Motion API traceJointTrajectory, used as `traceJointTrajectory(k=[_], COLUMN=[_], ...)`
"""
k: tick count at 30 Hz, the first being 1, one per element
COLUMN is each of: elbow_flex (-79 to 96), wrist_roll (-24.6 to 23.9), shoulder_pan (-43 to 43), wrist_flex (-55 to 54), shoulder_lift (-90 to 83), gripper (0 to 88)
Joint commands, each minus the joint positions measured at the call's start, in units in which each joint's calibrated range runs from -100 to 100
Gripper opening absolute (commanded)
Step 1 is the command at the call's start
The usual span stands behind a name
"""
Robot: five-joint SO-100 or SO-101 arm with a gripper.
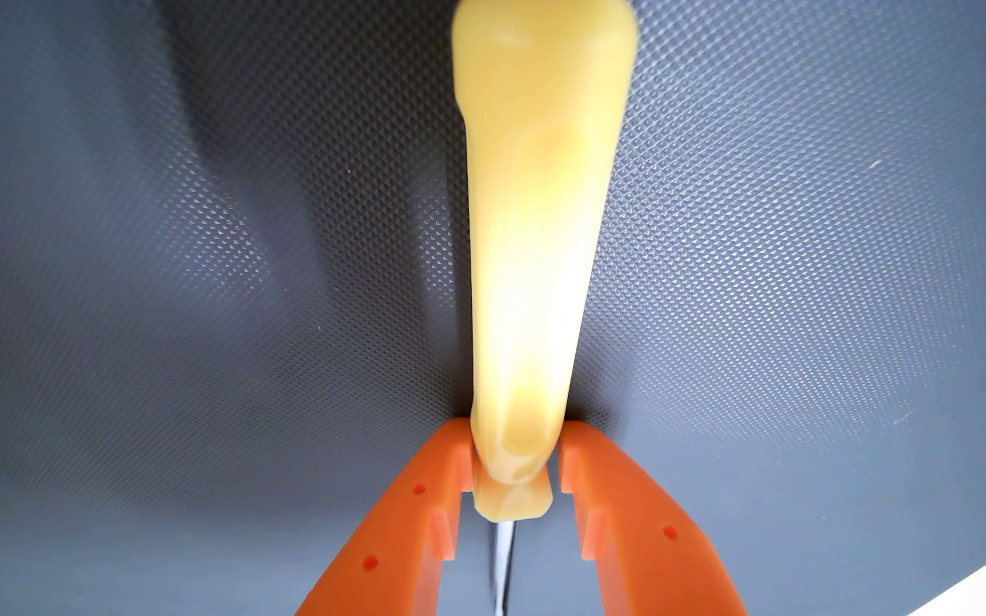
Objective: Grab the yellow screwdriver
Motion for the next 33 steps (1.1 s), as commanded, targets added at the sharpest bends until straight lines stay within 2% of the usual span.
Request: traceJointTrajectory(k=[1, 17, 23, 26, 30, 33], elbow_flex=[0.67, 0.76, 0.67, 0.67, 0.67, 0.85], wrist_roll=[-0.21, -0.05, -0.16, -0.05, 0.21, 0.26], shoulder_pan=[0.14, 0.14, 0.14, 0.14, 0.14, 0.14], wrist_flex=[0.10, 0.19, 1.06, 1.06, 0.28, -0.50], shoulder_lift=[-0.06, -0.14, -0.06, -0.06, 0.11, 0.20], gripper=[7.9, 8.4, 20.5, 18.1, 10.5, 8.9])
